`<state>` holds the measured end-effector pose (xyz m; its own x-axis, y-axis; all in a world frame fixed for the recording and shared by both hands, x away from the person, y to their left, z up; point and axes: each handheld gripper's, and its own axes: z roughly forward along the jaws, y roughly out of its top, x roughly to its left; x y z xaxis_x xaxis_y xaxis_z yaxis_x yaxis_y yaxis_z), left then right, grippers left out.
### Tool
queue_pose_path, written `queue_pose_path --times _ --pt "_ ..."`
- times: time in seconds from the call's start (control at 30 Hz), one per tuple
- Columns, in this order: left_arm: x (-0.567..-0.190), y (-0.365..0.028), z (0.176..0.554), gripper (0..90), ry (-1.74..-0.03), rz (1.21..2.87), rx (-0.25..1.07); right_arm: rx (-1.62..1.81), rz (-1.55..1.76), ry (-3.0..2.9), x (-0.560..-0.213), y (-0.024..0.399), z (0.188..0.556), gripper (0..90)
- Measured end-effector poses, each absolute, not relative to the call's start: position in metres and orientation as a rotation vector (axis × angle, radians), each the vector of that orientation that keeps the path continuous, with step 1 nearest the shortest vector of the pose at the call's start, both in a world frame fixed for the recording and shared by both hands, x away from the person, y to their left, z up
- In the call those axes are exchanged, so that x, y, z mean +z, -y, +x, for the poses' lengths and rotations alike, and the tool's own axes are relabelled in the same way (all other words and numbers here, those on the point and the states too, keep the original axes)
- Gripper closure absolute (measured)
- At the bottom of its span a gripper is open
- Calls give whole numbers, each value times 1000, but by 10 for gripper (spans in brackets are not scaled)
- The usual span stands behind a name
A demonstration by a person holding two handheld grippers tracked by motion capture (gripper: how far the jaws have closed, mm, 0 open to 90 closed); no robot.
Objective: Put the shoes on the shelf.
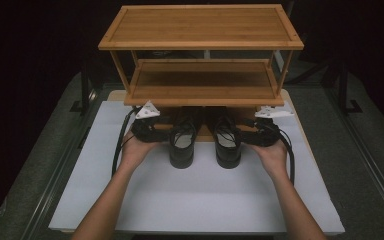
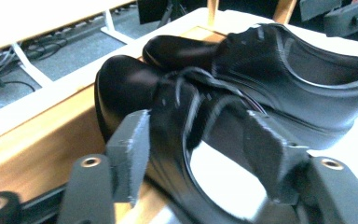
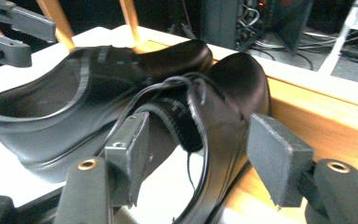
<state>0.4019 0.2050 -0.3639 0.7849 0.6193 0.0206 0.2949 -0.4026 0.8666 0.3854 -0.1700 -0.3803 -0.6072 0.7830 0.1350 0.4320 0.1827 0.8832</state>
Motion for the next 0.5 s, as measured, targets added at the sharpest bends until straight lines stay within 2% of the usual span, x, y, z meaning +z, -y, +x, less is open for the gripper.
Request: queue_pose_path --times 0.2,0.27,0.3,0.33,0.5 --pt "-366 -224 378 282 -665 2018 395 1402 1130 -2150 -379 184 360 268" --pt "-372 -225 373 246 -663 2032 383 1399 1125 -2162 -384 187 352 208" --pt "-372 -225 373 221 -663 2032 383 1399 1125 -2162 -384 187 352 208" --pt "-380 -223 370 194 -668 2060 371 1396 1120 -2170 -391 189 345 161" --pt "-397 -223 368 77 -693 2094 330 1350 1145 -2217 -407 187 339 88"
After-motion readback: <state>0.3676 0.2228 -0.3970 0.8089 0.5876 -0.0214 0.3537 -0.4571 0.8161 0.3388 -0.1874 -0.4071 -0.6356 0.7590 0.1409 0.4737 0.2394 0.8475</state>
